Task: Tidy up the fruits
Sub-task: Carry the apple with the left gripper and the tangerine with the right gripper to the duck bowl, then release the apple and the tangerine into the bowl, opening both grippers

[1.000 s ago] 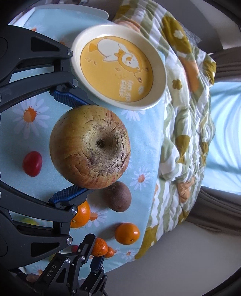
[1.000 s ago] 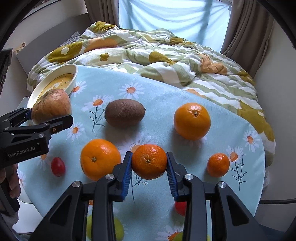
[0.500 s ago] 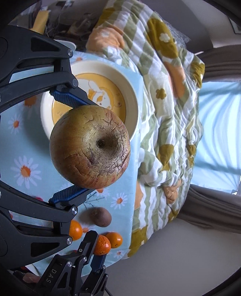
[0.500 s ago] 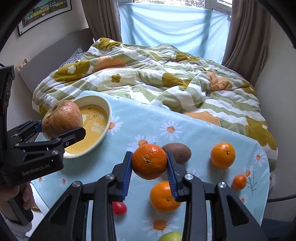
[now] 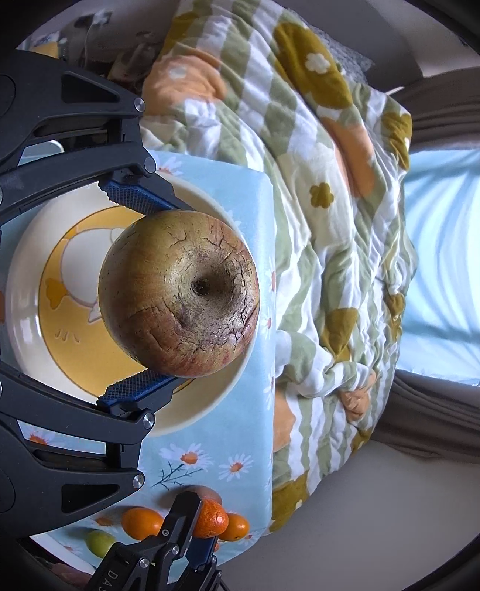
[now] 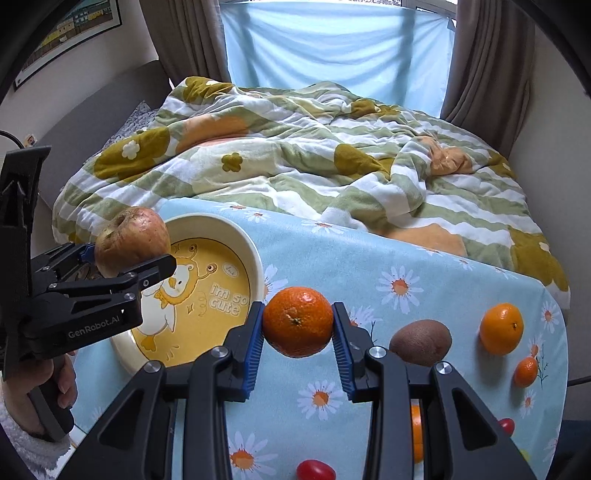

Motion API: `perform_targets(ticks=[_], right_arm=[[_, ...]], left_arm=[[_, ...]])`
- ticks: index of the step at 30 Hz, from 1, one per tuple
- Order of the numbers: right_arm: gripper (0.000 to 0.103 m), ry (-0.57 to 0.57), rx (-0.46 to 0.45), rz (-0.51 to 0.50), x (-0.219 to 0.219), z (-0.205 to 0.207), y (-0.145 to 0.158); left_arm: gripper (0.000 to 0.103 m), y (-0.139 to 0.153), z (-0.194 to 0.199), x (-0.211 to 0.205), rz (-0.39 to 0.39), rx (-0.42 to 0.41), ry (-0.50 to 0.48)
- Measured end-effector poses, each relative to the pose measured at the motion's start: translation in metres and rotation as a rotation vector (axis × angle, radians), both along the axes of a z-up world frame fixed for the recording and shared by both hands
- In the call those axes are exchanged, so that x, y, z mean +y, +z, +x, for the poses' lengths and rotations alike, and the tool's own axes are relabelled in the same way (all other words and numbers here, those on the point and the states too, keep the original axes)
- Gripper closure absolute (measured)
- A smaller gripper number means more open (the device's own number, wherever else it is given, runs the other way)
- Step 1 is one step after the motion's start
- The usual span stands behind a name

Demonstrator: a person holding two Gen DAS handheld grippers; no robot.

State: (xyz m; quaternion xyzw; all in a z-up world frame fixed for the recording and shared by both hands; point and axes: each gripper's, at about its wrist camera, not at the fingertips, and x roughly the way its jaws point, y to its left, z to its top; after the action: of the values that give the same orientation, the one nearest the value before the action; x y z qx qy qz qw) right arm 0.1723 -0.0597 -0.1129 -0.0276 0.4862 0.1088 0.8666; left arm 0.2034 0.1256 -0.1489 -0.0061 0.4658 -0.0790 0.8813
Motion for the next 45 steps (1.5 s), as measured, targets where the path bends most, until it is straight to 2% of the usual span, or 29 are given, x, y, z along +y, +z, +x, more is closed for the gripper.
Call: perform_targets(ticks=[6,13,15,16,18,22,29,38,45], right_arm=[[0.07,-0.045,0.025,0.003,0.006,0.012,-0.012],[0.07,-0.067,0.038,-0.002,0.002,0.016,-0.016],[0.07,-0.07,0.045,0.001,-0.001,0.018,-0.016],[0.07,-0.071,0.048,0.002,-0.003,0.018,-0.017],[0.07,-0.07,0.048,0.003,-0.004,0.019,-0.016],[0.07,-0.062,0.046,0.002,-0.006,0.019,-0.015],[0.07,0.0,0.034,0.023,0.0,0.026,-0.006],[0.07,0.126,0.043,0.039,0.03,0.041,-0.008],[0.07,0.228,0.062,0.058,0.06,0.053,-0.021]], left_arm=[[0.022,-0.021,0.021,0.001,0.015,0.028,-0.054],[0.021,-0.036,0.025,0.001,0.012,0.034,-0.067],[0.011,-0.032,0.024,0.002,0.01,0.007,-0.065],[0.0,-0.029,0.023,0.003,0.014,-0.009,-0.061],[0.0,-0.022,0.022,0.003,0.027,-0.03,-0.05],[0.0,-0.016,0.016,0.006,0.015,-0.018,-0.045],[0.0,-0.006,-0.009,0.012,0.023,0.018,-0.014],[0.0,-0.006,-0.043,0.019,0.076,0.06,0.008],[0.0,-0.009,-0.059,0.031,0.053,0.081,0.052]])
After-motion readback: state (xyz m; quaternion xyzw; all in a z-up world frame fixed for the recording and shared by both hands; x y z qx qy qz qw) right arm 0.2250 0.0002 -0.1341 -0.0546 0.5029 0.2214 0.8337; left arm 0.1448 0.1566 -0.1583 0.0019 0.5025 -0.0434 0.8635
